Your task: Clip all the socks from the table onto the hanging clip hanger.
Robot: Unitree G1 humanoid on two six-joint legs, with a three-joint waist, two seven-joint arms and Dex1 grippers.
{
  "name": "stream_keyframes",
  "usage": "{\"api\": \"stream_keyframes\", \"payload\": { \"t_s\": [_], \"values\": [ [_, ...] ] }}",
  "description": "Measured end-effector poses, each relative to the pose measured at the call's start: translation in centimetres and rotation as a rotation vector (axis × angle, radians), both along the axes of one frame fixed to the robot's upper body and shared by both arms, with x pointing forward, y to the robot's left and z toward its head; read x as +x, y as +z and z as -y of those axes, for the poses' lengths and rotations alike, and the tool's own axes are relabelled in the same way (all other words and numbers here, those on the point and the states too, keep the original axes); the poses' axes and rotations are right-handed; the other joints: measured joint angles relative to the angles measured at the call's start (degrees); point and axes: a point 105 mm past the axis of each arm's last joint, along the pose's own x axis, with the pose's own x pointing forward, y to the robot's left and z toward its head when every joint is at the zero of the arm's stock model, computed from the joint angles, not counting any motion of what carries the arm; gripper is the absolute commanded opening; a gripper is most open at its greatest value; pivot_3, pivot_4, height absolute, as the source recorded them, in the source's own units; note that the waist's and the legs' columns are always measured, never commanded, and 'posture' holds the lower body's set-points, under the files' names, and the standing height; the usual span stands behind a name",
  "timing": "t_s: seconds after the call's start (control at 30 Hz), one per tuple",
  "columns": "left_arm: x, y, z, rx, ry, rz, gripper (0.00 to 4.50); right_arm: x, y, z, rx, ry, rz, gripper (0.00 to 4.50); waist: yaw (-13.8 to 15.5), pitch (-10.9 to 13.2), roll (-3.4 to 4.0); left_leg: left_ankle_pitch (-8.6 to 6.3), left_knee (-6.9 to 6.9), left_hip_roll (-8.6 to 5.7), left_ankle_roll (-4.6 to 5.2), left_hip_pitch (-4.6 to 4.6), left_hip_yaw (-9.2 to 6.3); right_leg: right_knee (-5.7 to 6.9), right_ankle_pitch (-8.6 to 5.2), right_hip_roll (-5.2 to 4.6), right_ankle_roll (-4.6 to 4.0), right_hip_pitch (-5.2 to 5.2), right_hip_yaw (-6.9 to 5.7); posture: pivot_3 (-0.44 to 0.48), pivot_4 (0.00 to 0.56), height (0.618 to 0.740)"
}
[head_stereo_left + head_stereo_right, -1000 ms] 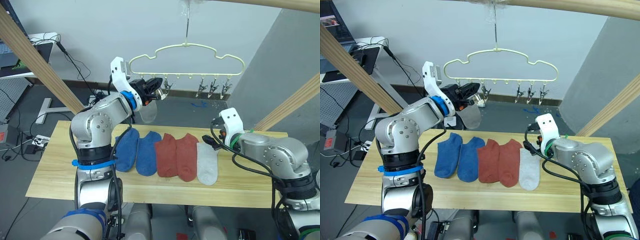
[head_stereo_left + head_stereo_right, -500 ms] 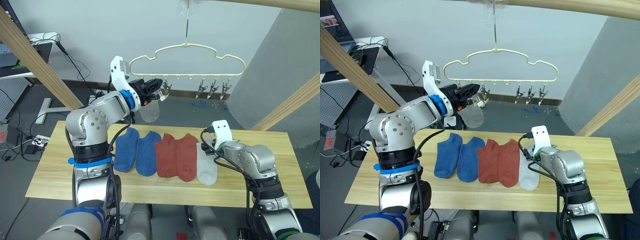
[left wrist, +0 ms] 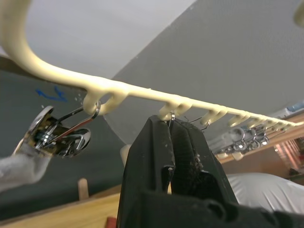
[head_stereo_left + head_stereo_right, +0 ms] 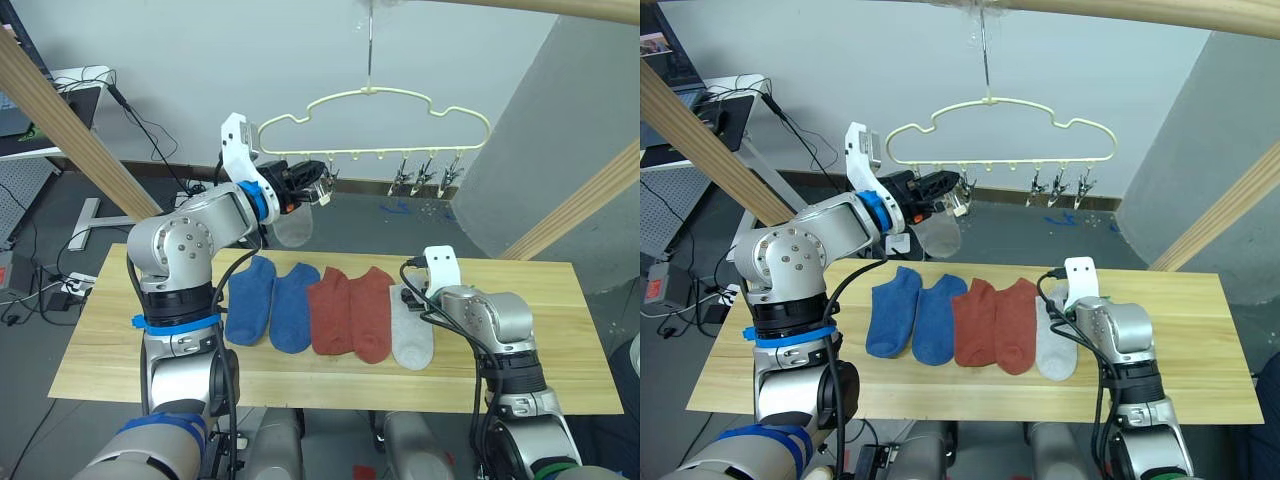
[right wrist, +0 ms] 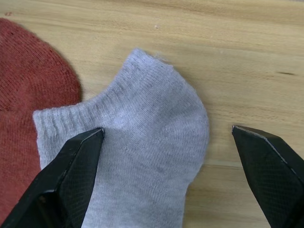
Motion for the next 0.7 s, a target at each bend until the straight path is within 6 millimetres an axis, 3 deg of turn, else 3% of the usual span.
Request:
{"api": "stream_keyframes", "payload": {
  "t_s": [0.33, 0.43, 0.7],
  "values": [
    [0.12, 0.47, -0.68, -0.045, 0.005, -0.039, 0.00, 0.19, -0.08, 0.13, 0.145, -0.097, -0.013, 4.48, -0.03, -0.01, -0.01, 0.00, 0.00, 0.00, 0.00, 0.07, -0.02, 0.00, -0.01, 0.00, 0.01, 0.08, -0.02, -0.029, 0.333, 0.740],
    [0.07, 0.42, -0.63, -0.044, 0.000, -0.044, 0.00, 0.21, -0.07, 0.23, 0.181, -0.123, -0.014, 3.91, -0.03, -0.01, -0.01, 0.00, 0.00, 0.00, 0.00, 0.08, -0.03, 0.00, -0.01, 0.00, 0.01, 0.09, -0.03, -0.029, 0.333, 0.740],
    [0.12, 0.47, -0.81, -0.036, 0.005, -0.043, 0.00, 0.20, -0.27, 0.81, 0.178, -0.156, -0.022, 1.10, -0.12, 0.00, -0.01, 0.00, -0.18, 0.01, -0.01, 0.15, -0.02, -0.03, -0.01, 0.01, 0.01, 0.07, -0.02, -0.029, 0.337, 0.740]
  ]
}}
